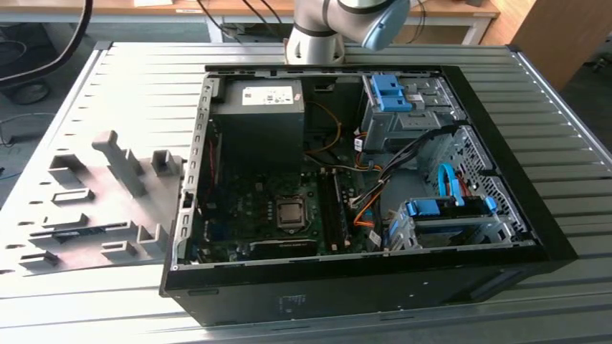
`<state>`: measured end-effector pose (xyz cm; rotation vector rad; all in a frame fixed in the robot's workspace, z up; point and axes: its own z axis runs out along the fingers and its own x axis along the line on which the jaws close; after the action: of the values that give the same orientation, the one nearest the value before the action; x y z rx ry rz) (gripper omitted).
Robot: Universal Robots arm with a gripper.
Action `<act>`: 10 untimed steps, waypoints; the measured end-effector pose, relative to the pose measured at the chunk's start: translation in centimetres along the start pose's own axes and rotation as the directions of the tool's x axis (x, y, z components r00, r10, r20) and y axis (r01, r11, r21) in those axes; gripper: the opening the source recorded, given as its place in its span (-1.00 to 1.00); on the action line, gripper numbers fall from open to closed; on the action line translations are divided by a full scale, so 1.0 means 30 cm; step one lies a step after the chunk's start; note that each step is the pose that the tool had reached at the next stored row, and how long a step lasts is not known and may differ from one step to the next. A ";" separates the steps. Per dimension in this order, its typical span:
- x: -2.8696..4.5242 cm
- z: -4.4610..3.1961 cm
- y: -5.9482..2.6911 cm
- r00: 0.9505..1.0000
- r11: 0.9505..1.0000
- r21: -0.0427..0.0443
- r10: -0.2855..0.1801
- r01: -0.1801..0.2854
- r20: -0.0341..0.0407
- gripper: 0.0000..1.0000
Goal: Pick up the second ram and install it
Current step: 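Reach for the second ram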
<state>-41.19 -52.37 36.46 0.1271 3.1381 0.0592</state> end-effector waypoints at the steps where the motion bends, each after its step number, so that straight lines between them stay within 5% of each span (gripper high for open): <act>1: -0.002 0.007 0.001 1.000 1.000 0.000 0.000 0.000 0.000 -0.79; 10: -0.008 0.044 0.053 1.000 1.000 0.000 -0.005 0.005 0.000 -0.79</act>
<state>-40.82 -50.75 35.19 0.1196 3.1384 0.0595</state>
